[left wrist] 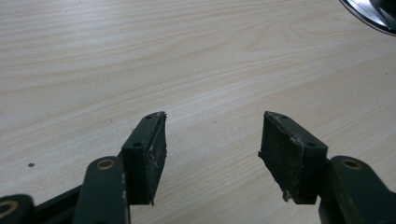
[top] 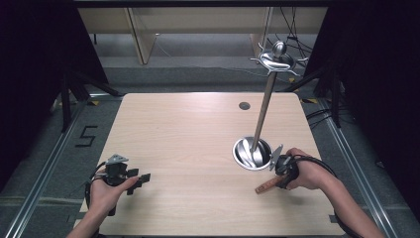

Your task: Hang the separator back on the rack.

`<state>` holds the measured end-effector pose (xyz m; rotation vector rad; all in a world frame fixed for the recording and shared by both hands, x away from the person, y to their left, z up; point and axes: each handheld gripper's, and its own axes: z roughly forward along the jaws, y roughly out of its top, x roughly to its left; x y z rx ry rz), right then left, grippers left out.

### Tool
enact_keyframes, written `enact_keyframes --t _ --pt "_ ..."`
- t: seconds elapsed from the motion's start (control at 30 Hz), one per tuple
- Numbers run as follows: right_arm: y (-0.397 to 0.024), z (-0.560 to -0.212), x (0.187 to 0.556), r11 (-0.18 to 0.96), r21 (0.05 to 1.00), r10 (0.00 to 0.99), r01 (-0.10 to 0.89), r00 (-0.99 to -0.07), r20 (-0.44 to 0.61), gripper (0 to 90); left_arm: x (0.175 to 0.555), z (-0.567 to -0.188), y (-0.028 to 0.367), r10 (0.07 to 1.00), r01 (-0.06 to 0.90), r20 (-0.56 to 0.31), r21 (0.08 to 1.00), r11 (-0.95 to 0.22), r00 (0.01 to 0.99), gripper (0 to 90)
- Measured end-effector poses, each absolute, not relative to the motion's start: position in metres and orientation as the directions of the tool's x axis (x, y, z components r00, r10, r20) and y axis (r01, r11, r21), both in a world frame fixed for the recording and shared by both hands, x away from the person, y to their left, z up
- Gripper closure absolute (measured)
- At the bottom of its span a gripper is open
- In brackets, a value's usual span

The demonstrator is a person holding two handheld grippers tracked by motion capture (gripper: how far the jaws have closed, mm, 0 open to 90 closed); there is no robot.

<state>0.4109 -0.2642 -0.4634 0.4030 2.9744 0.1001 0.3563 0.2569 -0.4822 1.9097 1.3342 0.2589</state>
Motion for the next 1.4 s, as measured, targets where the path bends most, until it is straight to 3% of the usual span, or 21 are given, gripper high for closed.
enact_keyframes --t 0.1,0.3,0.37,0.83,0.93,1.0,1.1,1.4 --pt "-0.267 -0.468 0.414 0.97 0.104 0.234 0.221 -0.964 -0.127 42.5 0.357 -0.481 0.256 0.864 0.707 -0.25 0.689 -0.158 0.437 40.0" --pt "-0.261 -0.472 0.408 0.959 0.078 0.28 0.272 -0.952 -0.122 43.9 0.358 -0.482 0.255 0.864 0.712 -0.247 0.683 -0.166 0.438 39.9" --pt "-0.26 -0.471 0.408 0.963 0.079 0.267 0.259 -0.957 -0.112 47.5 0.357 -0.481 0.258 0.858 0.712 -0.228 0.672 -0.203 0.459 39.9" --pt "-0.254 -0.47 0.397 0.973 -0.004 0.229 0.23 -0.97 -0.086 68.2 0.357 -0.482 0.256 0.859 0.705 -0.243 0.687 -0.177 0.451 39.9" --pt "-0.253 -0.469 0.395 0.968 -0.015 0.247 0.249 -0.966 -0.079 68.4 0.357 -0.482 0.255 0.861 0.708 -0.243 0.684 -0.175 0.447 39.9" --pt "-0.255 -0.471 0.397 0.979 -0.006 0.202 0.203 -0.975 -0.092 68.4 0.357 -0.481 0.257 0.856 0.71 -0.228 0.673 -0.207 0.465 39.9" --pt "-0.255 -0.469 0.392 0.965 -0.007 0.262 0.263 -0.962 -0.083 68.5 0.357 -0.481 0.257 0.856 0.708 -0.233 0.678 -0.197 0.461 39.9" --pt "-0.267 -0.457 0.388 0.958 0.077 0.285 0.276 -0.947 -0.146 68.5 0.356 -0.481 0.256 0.862 0.706 -0.242 0.687 -0.172 0.445 39.9"
